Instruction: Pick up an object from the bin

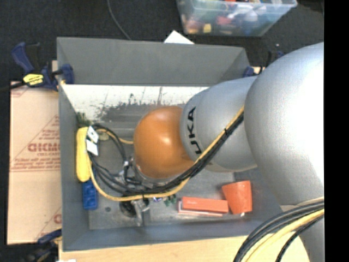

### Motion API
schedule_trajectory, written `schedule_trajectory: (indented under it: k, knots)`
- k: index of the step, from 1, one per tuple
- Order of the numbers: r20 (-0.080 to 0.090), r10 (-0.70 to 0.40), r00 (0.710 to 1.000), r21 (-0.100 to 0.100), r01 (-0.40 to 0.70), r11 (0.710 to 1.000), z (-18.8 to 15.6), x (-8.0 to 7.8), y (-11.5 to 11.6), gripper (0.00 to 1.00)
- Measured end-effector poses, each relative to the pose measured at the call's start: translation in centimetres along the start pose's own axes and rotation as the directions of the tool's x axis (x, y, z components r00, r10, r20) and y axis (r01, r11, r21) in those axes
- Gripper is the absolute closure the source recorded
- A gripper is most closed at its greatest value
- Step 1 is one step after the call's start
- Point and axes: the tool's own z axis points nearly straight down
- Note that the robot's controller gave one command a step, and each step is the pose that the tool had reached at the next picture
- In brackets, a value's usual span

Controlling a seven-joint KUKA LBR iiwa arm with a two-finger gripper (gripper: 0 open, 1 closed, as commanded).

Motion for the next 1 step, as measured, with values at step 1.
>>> schedule_trajectory:
  k: [1]
  knots:
    - [0.022,0.056,0.998,0.003,-0.057,0.998,2.8,0.87,-1.98,0.0]
